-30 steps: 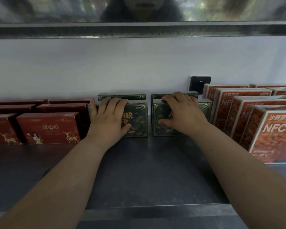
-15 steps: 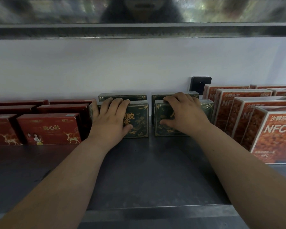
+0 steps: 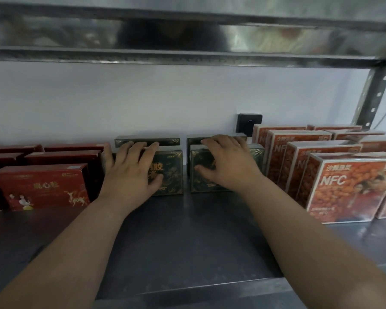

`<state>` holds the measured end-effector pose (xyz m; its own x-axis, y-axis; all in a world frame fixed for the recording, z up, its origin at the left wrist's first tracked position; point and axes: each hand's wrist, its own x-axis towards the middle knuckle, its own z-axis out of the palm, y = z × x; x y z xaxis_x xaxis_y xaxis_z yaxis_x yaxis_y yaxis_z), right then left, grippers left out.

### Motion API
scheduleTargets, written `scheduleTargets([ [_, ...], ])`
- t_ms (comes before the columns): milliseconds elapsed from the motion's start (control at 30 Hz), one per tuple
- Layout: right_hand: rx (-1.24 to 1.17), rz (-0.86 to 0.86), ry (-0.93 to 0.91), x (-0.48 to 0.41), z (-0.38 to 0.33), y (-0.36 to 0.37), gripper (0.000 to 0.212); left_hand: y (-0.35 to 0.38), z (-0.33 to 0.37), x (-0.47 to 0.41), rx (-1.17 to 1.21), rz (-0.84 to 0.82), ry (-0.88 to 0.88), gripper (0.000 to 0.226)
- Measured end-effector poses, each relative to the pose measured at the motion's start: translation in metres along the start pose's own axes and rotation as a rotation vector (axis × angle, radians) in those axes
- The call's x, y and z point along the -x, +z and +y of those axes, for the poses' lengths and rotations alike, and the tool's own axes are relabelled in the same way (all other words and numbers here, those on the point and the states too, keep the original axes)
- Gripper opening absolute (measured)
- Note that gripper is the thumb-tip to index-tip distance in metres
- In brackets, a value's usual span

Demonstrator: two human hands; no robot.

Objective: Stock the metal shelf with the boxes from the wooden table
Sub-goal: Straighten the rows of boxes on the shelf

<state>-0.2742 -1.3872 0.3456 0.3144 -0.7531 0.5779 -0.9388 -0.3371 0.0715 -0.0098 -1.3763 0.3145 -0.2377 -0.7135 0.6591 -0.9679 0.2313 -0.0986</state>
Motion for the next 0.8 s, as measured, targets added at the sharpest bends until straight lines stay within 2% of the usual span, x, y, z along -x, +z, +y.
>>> scheduleTargets([
  [133, -0.071, -0.025, -0.054, 0.001, 0.006, -0.032, 0.051, -0.015, 0.008, -0.006, 0.072, 0.069, 0.055, 0.064],
  [233, -0.031, -0.08, -0.128, 0.004, 0.038, -0.069, 0.037, -0.033, 0.026, -0.028, 0.095, 0.072, 0.147, 0.051],
  [367, 0.037, -0.159, -0.14, 0.005, 0.111, -0.112, 0.031, -0.05, 0.08, -0.073, 0.113, -0.039, 0.213, 0.035],
  [500, 0.067, -0.229, -0.083, 0.006, 0.192, -0.139, 0.031, -0.056, 0.15, -0.126, 0.131, -0.182, 0.26, 0.035],
  [700, 0.181, -0.393, -0.033, -0.017, 0.308, -0.135, 0.025, -0.043, 0.238, -0.199, 0.134, -0.296, 0.229, 0.03],
  [800, 0.156, -0.481, 0.01, -0.031, 0.348, -0.124, 0.024, -0.032, 0.263, -0.228, 0.1, -0.356, 0.201, 0.034],
])
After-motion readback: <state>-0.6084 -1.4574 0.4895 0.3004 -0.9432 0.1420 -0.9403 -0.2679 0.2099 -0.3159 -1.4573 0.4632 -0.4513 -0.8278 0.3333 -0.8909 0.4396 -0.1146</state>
